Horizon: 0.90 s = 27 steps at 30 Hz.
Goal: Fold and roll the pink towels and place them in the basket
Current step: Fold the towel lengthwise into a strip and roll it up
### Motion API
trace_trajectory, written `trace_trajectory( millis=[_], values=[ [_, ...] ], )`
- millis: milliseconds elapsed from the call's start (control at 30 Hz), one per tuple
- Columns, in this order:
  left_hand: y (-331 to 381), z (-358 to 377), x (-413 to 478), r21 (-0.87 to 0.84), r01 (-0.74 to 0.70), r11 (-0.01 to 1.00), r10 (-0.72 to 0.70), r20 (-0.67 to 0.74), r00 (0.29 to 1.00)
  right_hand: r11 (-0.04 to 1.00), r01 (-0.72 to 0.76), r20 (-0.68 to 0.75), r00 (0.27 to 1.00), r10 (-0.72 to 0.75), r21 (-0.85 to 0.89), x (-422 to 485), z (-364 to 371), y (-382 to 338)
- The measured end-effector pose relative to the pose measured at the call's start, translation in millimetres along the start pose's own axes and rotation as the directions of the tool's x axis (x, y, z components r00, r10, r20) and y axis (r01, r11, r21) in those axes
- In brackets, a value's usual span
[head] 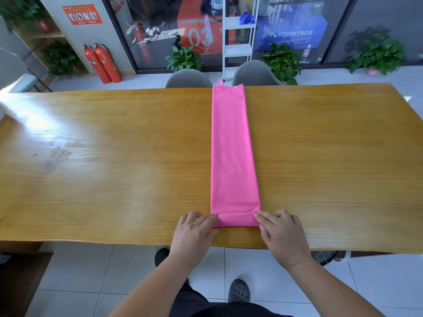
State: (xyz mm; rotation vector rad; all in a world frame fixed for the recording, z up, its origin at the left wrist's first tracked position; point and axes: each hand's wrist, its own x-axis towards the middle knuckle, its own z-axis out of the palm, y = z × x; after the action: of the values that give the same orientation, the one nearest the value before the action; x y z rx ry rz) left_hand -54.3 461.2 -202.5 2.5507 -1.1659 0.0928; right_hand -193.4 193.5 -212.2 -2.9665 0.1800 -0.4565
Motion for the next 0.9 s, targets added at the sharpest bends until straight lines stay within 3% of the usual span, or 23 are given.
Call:
trace_trajectory(
  millis=[167, 433, 600, 733, 833, 900],
  values=[
    [-0.3, -4.5, 6.6, -0.069, 0.172, 0.983, -0.165, 0.09, 0.982, 0.998, -0.052, 0.071, 0.996, 0.05, 0.023, 14.6, 0.9, 2.2],
    [-2.1, -2.5, 15.4, -0.3, 0.445, 0.843, -0.4, 0.202, 0.894, 0.934, -0.314, 0.236, 0.933, 0.271, 0.171, 24.7, -9.6, -0.9],
    [-5.2, 0.7, 6.5, -0.364, 0.49, 0.792, -0.426, 0.246, 0.871, 0.786, -0.511, 0.355, 0.848, 0.394, 0.348, 13.3, -16.1, 1.8],
    [-2.4, -4.6, 8.1, -0.448, 0.566, 0.692, -0.479, 0.301, 0.824, 0.679, -0.578, 0.398, 0.812, 0.427, 0.453, 12.8, -16.3, 5.2],
    [-2.0, -7.4, 18.8, -0.468, 0.6, 0.649, -0.537, 0.276, 0.797, 0.672, -0.594, 0.401, 0.801, 0.444, 0.443, 25.6, -19.5, 2.9],
    [-0.6, -9.6, 28.4, -0.375, 0.609, 0.699, -0.579, 0.202, 0.79, 0.734, -0.573, 0.361, 0.814, 0.455, 0.365, 33.8, -18.1, 1.8]
  ],
)
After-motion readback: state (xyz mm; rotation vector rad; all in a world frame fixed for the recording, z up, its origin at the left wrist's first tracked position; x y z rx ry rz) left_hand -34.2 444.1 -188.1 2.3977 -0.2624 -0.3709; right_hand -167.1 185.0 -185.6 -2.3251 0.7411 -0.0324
